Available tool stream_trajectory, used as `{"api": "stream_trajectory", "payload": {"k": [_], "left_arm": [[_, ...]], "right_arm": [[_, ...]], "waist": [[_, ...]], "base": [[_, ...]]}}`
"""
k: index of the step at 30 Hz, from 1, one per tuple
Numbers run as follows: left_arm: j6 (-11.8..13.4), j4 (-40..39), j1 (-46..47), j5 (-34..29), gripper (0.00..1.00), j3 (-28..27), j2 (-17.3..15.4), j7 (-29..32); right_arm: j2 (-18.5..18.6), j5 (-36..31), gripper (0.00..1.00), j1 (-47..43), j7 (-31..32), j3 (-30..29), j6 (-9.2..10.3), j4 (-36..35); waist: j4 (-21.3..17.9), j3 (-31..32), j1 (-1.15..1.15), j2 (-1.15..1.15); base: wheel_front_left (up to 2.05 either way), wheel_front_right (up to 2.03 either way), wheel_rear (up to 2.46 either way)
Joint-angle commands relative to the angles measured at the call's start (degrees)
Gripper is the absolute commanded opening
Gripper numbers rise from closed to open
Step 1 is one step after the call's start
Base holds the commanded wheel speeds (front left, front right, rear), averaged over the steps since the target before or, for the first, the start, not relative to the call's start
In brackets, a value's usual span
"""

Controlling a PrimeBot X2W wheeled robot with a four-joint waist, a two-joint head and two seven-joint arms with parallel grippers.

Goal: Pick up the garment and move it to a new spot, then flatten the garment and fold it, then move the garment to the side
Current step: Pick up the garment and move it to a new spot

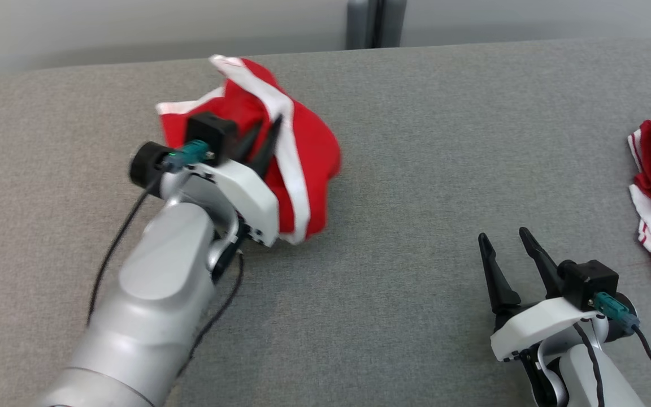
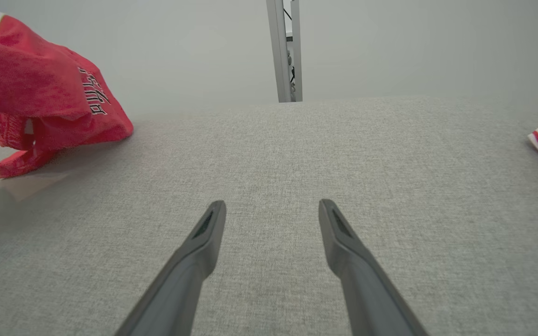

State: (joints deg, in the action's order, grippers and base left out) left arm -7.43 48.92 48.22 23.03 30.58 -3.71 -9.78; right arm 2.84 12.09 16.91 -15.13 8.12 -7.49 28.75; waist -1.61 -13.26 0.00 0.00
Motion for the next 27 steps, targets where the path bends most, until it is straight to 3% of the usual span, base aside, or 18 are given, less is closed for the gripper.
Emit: {"api": "stream_trajectory", "payload": {"k": [1, 8, 11, 14, 15, 16, 23, 27], "left_arm": [[0.0, -0.9, -1.2, 1.2, 0.00, 1.6, 0.1, 0.4], [0.0, -10.3, -4.8, 10.9, 0.00, 22.3, 0.3, 5.6], [0.0, -10.3, -5.5, 13.5, 0.00, 27.0, -2.4, 6.1], [0.0, -8.2, -5.8, 14.8, 0.00, 27.3, -3.8, 3.8], [0.0, -7.2, -6.2, 15.0, 0.44, 26.8, -4.0, 2.6], [0.4, -6.2, -6.7, 15.4, 1.00, 26.2, -4.1, 1.3], [4.4, -2.1, -10.8, 18.3, 1.00, 19.5, -5.0, -5.1], [7.8, -5.8, -15.1, 17.6, 1.00, 11.9, -6.6, -5.4]], "right_arm": [[0.2, 0.3, 1.00, -0.6, 0.0, 0.1, 0.00, 0.1], [0.2, 0.9, 1.00, -0.9, 0.0, 0.1, 0.00, 0.1], [0.2, 0.9, 1.00, -1.2, 0.0, -0.4, 0.00, 0.1], [0.2, 1.0, 1.00, -1.6, 0.0, -0.8, 0.00, 0.2], [0.2, 1.0, 1.00, -1.8, 0.0, -0.8, 0.00, 0.2], [0.2, 1.1, 1.00, -2.0, 0.0, -0.9, 0.00, 0.3], [0.2, 1.2, 1.00, -2.5, 0.0, -1.1, 0.00, 0.5], [0.2, 0.8, 1.00, -3.5, 0.0, -1.2, 0.00, 0.5]], "waist": [[-1.4, 0.4, 0.00, 0.00], [-4.1, 1.0, 0.00, 0.00], [-4.4, 1.4, 0.00, 0.00], [-4.5, 1.9, 0.00, 0.00], [-4.4, 2.2, 0.00, 0.00], [-4.4, 2.5, 0.00, 0.00], [-4.0, 5.1, 0.00, 0.00], [-3.7, 7.2, 0.00, 0.00]], "base": [[0.00, 0.00, 0.00], [0.00, 0.00, 0.00], [0.00, 0.00, 0.00], [0.00, 0.00, 0.00], [0.00, 0.00, 0.00], [0.00, 0.00, 0.00], [0.00, 0.00, 0.00], [0.00, 0.00, 0.00]]}}
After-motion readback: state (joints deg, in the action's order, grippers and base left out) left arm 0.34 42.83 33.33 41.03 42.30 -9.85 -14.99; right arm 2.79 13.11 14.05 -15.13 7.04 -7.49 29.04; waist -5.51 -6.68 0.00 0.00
